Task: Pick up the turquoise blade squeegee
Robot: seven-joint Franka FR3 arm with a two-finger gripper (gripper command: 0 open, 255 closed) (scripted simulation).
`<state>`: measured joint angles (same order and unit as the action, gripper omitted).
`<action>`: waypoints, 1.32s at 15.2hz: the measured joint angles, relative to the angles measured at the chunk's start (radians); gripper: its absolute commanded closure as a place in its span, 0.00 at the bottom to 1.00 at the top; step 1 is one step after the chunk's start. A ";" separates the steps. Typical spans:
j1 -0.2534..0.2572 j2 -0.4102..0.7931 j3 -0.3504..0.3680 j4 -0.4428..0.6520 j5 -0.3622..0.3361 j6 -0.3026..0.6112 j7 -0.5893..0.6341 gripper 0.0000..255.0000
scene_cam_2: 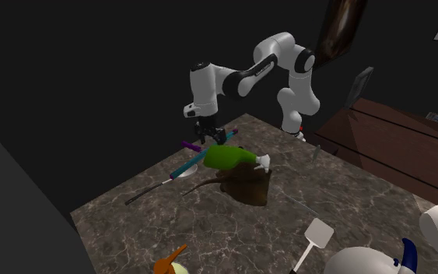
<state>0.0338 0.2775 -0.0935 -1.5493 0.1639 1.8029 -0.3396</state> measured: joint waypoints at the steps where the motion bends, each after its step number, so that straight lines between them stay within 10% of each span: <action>1: -0.001 0.000 0.000 -0.011 0.001 0.011 -0.003 0.00; 2: -0.001 0.001 0.000 -0.016 0.001 0.016 -0.004 1.00; 20: -0.002 0.001 -0.001 0.075 -0.002 -0.073 0.009 1.00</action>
<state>0.0314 0.2781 -0.0943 -1.4744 0.1620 1.7296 -0.3308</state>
